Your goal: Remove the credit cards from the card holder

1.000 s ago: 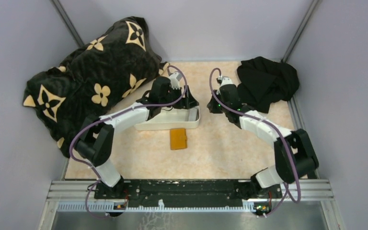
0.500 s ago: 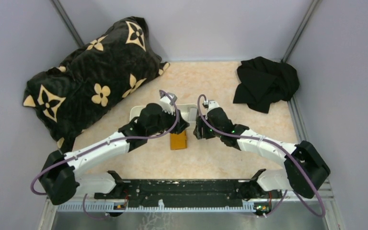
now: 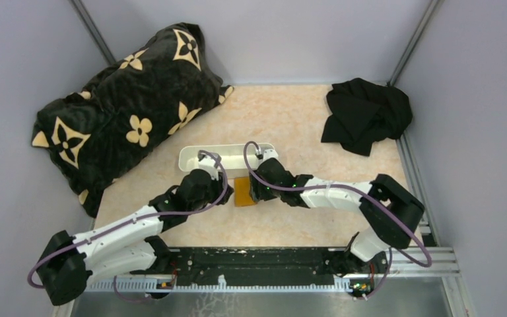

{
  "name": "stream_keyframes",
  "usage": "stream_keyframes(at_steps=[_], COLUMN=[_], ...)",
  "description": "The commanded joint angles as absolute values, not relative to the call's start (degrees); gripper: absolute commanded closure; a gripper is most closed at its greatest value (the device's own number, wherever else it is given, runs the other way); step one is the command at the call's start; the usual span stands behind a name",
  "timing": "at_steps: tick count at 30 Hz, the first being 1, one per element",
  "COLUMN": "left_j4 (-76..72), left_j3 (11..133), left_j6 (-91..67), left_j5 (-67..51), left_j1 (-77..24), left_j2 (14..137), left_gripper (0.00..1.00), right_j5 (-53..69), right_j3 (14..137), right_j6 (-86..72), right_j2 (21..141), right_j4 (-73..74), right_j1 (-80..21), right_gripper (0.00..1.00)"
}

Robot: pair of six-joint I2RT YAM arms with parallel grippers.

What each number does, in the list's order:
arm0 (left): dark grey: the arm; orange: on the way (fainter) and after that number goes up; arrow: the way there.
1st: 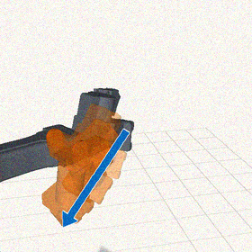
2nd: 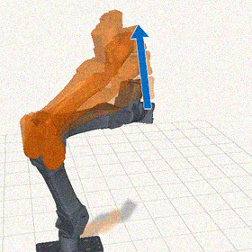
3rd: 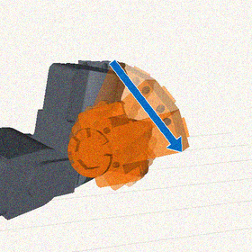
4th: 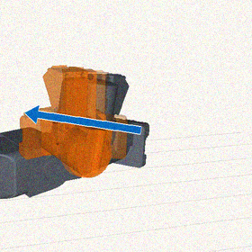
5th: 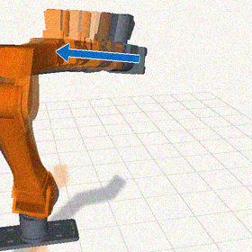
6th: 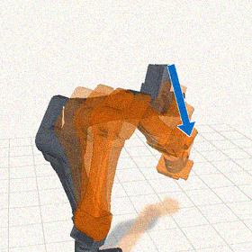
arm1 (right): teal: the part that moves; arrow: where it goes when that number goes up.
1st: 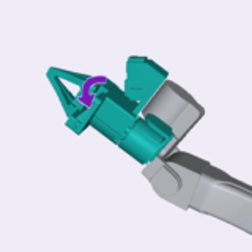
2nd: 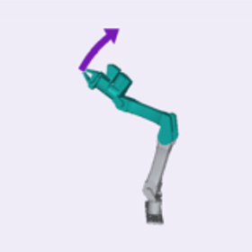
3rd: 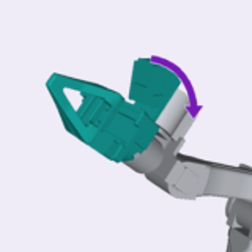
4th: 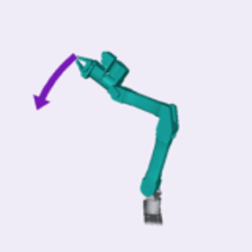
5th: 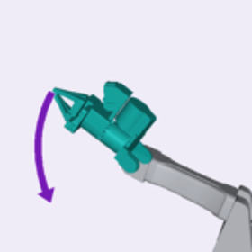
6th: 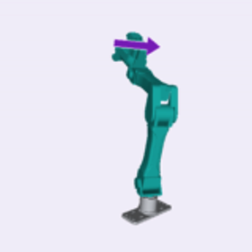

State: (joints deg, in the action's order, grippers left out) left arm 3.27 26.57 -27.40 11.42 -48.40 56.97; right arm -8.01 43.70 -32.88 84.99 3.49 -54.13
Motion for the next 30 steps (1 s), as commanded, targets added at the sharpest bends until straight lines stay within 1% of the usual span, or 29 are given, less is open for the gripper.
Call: stream_keyframes(at_steps=[1,2,4,7,8,11,12,14,15,21,26,29,30], left_j4=[5.17,5.71,6.70,6.79,6.75,7.14,7.32,8.28,8.87,9.67,6.31,4.27,3.87], left_j3=[28.90,28.96,29.00,28.35,28.31,28.51,28.66,29.25,29.63,28.50,27.55,28.18,28.75], left_j6=[-27.54,-27.91,-29.30,-31.09,-31.46,-32.09,-32.11,-31.92,-31.91,-32.21,-32.56,-30.82,-29.66], left_j5=[16.59,16.59,16.57,15.55,15.21,14.60,14.40,13.51,13.41,13.80,12.26,11.11,11.03], left_j1=[-48.25,-48.18,-48.18,-48.16,-48.16,-48.15,-48.16,-48.11,-48.08,-48.11,-48.16,-48.16,-48.16], left_j2=[52.63,52.11,50.85,48.36,47.84,47.36,47.37,47.46,47.40,44.80,45.74,48.33,48.93], left_gripper=[0.46,0.39,0.31,0.29,0.29,0.29,0.29,0.23,0.21,0.19,0.19,0.19,0.18], right_j5=[-10.16,-10.14,-10.11,-9.45,-8.95,-5.71,-5.36,-5.47,-5.86,-9.60,-16.47,-18.83,-19.02], right_j3=[47.52,47.48,46.91,45.62,45.20,44.35,43.53,40.95,39.49,34.50,33.23,34.71,35.09], right_j6=[-34.25,-34.70,-35.66,-36.49,-36.75,-36.89,-37.35,-38.49,-38.97,-38.85,-36.67,-35.67,-36.12], right_j2=[89.37,90.20,91.39,92.52,93.00,94.12,94.15,93.26,92.33,80.70,66.90,64.18,64.14], right_j4=[-1.54,-2.20,-3.83,-6.46,-7.56,-12.36,-14.39,-17.95,-18.54,-15.28,-4.36,1.72,2.99], right_j1=[-54.84,-54.84,-54.89,-54.87,-54.86,-54.92,-55.00,-55.16,-55.11,-55.16,-55.15,-55.11,-55.20], right_gripper=[0.42,0.40,0.37,0.37,0.40,0.58,0.69,0.91,1.00,1.00,1.00,1.00,0.97])
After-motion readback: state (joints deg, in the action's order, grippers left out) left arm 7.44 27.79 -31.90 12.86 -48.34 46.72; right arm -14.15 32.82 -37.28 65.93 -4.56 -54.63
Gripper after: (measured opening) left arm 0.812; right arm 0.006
